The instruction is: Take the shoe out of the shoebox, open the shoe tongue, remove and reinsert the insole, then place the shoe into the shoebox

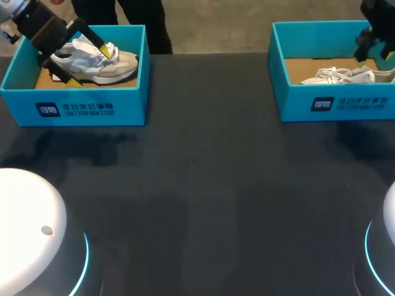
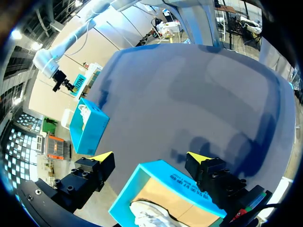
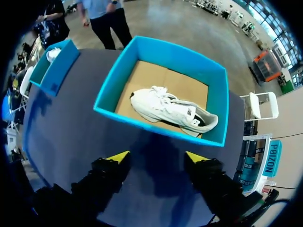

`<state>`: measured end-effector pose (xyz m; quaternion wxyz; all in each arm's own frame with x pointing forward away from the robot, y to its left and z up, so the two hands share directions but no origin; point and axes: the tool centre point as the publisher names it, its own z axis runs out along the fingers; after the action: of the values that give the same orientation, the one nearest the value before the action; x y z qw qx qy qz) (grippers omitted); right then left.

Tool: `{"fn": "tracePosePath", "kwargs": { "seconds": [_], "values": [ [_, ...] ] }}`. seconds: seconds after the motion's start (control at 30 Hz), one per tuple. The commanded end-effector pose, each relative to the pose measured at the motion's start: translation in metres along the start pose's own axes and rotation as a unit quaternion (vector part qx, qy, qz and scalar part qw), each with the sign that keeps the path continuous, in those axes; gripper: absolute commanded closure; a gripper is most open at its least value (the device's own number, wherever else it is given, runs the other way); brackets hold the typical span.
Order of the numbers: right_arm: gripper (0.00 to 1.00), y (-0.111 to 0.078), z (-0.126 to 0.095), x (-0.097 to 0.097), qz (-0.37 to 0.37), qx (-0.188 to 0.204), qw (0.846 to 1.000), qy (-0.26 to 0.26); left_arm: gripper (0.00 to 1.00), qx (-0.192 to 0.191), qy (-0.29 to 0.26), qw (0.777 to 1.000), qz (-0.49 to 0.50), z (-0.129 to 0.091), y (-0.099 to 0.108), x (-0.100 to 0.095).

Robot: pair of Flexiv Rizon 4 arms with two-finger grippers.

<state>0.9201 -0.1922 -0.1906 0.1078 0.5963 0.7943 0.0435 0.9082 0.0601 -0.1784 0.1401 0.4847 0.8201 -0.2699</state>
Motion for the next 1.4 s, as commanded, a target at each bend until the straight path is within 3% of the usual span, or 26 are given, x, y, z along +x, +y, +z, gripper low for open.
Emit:
{"fn": "tracePosePath", "kwargs": {
  "seconds": [0.03,0.37,0.67,0.77,0.87,0.9,0.97,1.27,1.4],
  "values": [
    [0.00,-0.006,-0.001,0.002,0.001,-0.029,1.000,-0.002,0.00,-0.001,0.002,1.000,0.000,-0.001,0.000,0.000],
    [0.00,-0.006,-0.001,0.002,0.001,-0.029,1.000,-0.002,0.00,-0.001,0.002,1.000,0.000,-0.001,0.000,0.000],
    [0.00,-0.006,-0.001,0.002,0.001,-0.029,1.000,-0.002,0.00,-0.038,0.072,0.987,0.140,-0.034,0.056,0.011],
    [0.00,-0.006,-0.001,0.002,0.001,-0.029,1.000,-0.002,0.00,-0.017,0.078,0.977,0.196,-0.043,0.074,0.016],
    [0.00,-0.006,-0.001,0.002,0.001,-0.029,1.000,-0.002,0.00,-0.053,0.109,0.968,0.220,-0.046,0.097,0.018],
    [0.00,-0.006,-0.001,0.002,0.001,-0.029,1.000,-0.002,0.00,-0.043,0.107,0.967,0.226,-0.048,0.104,0.018],
    [0.00,-0.006,-0.001,0.002,0.001,-0.029,1.000,-0.002,0.00,-0.063,0.128,0.961,0.238,-0.048,0.118,0.018],
    [0.00,-0.006,-0.001,0.002,0.001,-0.029,1.000,-0.002,0.00,-0.089,0.216,0.933,0.273,-0.049,0.171,0.015],
    [0.00,-0.006,-0.001,0.002,0.001,-0.029,1.000,-0.002,0.00,-0.099,0.237,0.928,0.270,-0.054,0.186,0.017]
  ]
}}
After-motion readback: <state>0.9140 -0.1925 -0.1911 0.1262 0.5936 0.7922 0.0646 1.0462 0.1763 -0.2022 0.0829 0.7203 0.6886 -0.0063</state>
